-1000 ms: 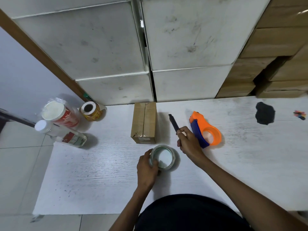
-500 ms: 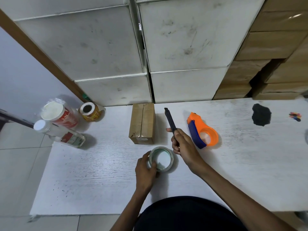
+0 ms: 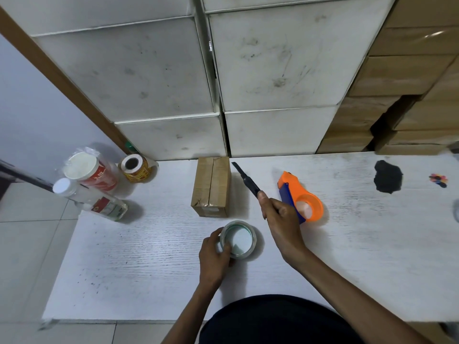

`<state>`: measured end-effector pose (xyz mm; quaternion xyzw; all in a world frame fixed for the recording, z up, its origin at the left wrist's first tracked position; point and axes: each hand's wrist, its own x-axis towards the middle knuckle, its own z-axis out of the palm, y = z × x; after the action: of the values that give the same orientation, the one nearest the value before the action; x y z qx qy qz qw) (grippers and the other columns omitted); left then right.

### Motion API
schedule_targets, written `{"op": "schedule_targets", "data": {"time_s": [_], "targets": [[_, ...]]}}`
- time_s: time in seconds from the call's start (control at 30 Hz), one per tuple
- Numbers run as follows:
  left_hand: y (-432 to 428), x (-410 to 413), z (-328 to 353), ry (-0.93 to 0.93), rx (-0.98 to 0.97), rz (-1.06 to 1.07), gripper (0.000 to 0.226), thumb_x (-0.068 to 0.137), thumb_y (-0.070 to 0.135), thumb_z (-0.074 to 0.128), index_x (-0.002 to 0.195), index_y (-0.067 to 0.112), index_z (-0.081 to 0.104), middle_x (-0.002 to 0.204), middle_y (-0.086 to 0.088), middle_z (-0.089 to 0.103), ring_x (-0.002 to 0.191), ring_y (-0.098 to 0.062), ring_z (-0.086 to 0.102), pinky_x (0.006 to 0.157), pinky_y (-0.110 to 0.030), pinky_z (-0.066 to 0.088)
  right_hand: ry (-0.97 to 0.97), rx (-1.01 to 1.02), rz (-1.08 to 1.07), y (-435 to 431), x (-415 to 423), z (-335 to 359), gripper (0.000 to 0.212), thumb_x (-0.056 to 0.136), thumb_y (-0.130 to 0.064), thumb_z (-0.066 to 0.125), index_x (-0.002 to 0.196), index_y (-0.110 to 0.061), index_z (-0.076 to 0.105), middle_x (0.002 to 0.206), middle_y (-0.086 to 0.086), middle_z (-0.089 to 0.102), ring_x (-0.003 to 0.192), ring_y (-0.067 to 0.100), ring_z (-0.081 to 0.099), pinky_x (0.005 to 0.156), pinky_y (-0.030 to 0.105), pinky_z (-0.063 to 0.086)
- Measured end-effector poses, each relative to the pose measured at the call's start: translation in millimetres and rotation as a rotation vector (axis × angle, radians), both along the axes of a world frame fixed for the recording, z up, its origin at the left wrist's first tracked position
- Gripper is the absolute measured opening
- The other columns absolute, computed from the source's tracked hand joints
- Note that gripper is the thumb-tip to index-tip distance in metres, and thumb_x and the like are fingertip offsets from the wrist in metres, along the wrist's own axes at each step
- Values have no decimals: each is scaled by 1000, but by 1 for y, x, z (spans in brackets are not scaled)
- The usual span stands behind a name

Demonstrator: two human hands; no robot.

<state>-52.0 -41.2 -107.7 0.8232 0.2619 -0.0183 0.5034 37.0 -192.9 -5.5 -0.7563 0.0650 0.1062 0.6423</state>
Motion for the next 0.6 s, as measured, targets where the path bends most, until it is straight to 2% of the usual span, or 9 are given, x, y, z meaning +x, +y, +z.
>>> {"op": "schedule_targets", "data": {"time_s": [0.1, 0.23, 0.33, 0.47, 0.53, 0.6], "targets": [[-1, 0, 0, 2, -5, 3, 68, 71, 58, 46, 128, 25, 63, 117, 2, 68, 104, -12, 59, 85, -28, 41, 77, 34, -10, 0, 0, 2, 69, 88, -55, 56, 61, 1, 24, 60, 7, 21, 51, 13, 20, 47, 23, 19], [-2, 0, 1, 1, -8, 5, 66, 73, 59, 46, 127, 26, 63, 115, 7, 65, 106, -12, 57, 82, -22, 41, 135, 51, -30, 1, 3, 2, 66, 88, -54, 57, 61, -6, 19, 59, 4, 19, 50, 13, 17, 49, 27, 17], [-2, 0, 2, -4, -6, 2, 62, 74, 58, 47, 125, 27, 64, 114, 9, 66, 105, -10, 58, 81, -12, 38, 194, 36, -49, 3, 8, -4, 58, 91, -50, 52, 62, -4, 31, 55, -1, 23, 50, 13, 21, 55, 33, 20], [-1, 1, 0, 3, -4, 8, 62, 72, 57, 50, 125, 27, 65, 116, 7, 69, 106, -10, 61, 81, -11, 39, 254, 72, -70, 6, 17, -13, 35, 93, -31, 43, 61, -17, 47, 42, -11, 33, 46, 12, 29, 51, 30, 27], [-1, 2, 1, 4, -16, 10, 62, 71, 57, 50, 124, 27, 65, 116, 9, 69, 106, -10, 61, 81, -10, 39, 259, 170, -38, 9, 20, -16, 29, 96, -16, 35, 77, -14, 57, 44, -10, 33, 43, 9, 28, 44, 21, 27], [0, 3, 1, 8, -29, 16, 63, 70, 57, 51, 124, 28, 66, 116, 10, 68, 106, -9, 61, 81, -10, 39, 270, 233, -1, 11, 23, -19, 32, 99, -9, 28, 94, -12, 59, 54, -4, 32, 43, 6, 29, 41, 16, 27]]}}
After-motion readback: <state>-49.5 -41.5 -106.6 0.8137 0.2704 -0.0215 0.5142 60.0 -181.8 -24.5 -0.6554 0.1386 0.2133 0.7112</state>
